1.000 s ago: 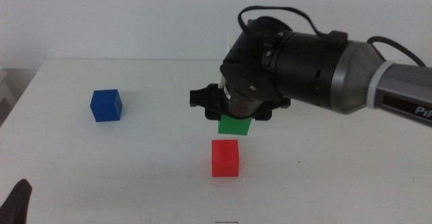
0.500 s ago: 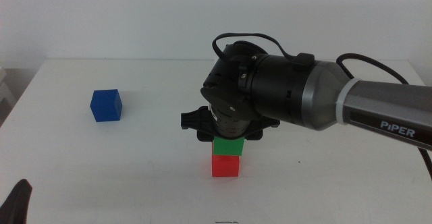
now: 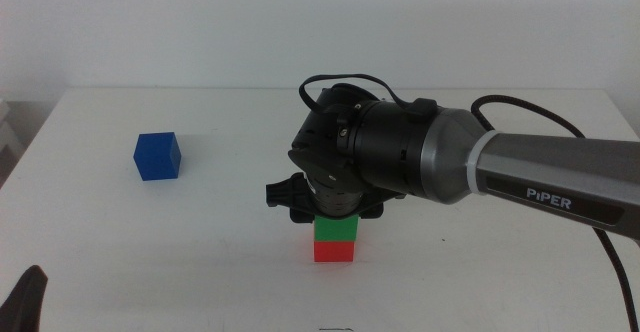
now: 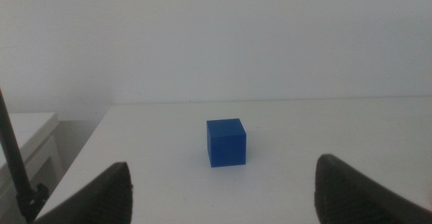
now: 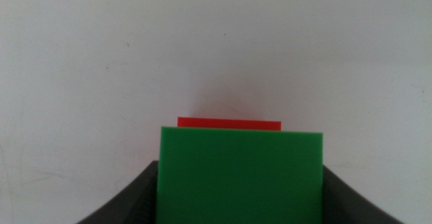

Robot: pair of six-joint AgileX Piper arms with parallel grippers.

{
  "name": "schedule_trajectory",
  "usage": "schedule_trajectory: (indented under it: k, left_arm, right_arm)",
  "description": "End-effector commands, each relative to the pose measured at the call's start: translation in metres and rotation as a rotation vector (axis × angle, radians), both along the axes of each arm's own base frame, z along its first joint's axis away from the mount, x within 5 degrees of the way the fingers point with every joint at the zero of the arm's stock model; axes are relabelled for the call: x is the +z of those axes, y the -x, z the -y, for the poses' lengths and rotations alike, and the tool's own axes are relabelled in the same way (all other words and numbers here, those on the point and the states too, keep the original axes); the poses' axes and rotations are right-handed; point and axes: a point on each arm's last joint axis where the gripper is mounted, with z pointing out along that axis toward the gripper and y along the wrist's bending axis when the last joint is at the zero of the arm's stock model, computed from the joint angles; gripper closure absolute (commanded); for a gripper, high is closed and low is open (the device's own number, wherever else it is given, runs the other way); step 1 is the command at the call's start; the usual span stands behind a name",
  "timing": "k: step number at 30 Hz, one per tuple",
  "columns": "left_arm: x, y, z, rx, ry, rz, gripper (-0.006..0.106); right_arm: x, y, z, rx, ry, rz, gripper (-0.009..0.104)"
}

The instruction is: Stack red cubes first, then green, then blue cubes in a specific spot.

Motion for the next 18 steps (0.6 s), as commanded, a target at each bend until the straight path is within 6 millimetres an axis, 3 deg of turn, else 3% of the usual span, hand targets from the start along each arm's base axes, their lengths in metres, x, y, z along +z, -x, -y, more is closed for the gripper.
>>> schedule_trajectory:
  k: [1,9,18]
  left_arm:
    - [0.0093,0.0019,0.0001,-0.003,0.016,0.102,0.010]
    - [0.0093,0.0019,0.0001,-0.003,0.016,0.102,0.010]
    - [0.0093,0.0019,0.0001,-0.003,0.016,0.102,0.010]
  right_arm:
    - [0.0310,-0.0012,0.0024,0.030,-0.040,0.089,0.096]
    - [0.0304,-0.0023,0.0026,0.035,-0.029,0.099,0.094]
    - [0.0313,-0.0034,0.0010,0.045,-0.043,0.115,0.076]
